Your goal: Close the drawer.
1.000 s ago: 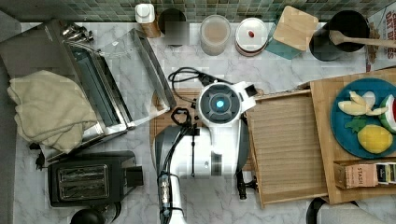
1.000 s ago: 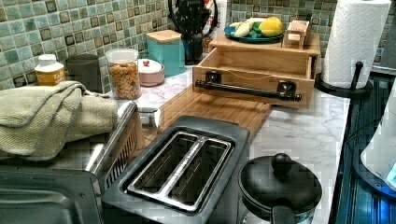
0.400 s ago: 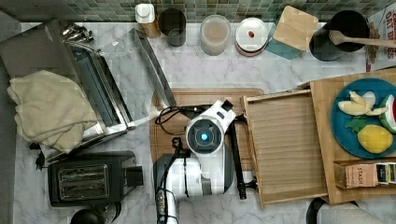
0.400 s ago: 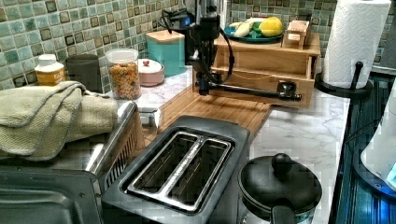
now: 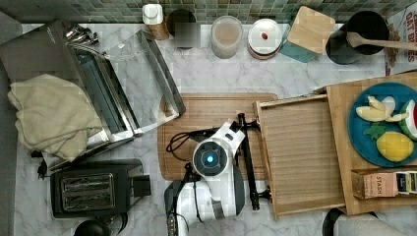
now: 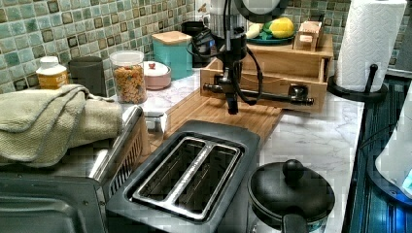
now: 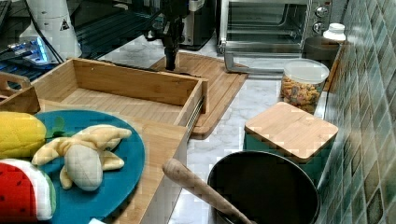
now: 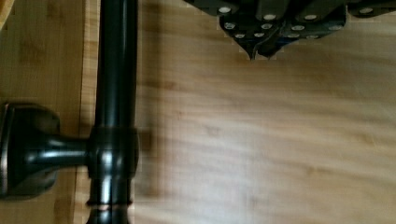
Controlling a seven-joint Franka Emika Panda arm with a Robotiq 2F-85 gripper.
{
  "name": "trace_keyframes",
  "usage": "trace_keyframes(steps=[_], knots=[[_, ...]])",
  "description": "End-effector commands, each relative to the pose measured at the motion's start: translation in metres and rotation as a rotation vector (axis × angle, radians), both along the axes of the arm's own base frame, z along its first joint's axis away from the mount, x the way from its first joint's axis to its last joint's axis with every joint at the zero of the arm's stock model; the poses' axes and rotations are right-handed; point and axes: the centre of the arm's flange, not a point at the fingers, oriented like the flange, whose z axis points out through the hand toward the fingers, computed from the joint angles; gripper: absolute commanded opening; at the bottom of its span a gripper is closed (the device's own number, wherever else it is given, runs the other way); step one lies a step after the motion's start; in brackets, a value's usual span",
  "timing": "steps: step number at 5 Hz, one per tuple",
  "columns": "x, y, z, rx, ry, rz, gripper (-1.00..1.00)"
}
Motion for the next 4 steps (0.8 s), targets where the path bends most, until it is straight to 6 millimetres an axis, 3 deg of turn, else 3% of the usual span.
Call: trace_keyframes(steps=[1, 3, 4], knots=[[0.005, -0.017, 0.036, -0.058, -0.176, -0.056, -1.00], [0.009, -0.040, 0.034, -0.109, -0.076, -0.171, -1.00], [0.001, -0.058, 0.035, -0.120, -0.097, -0.161, -1.00]])
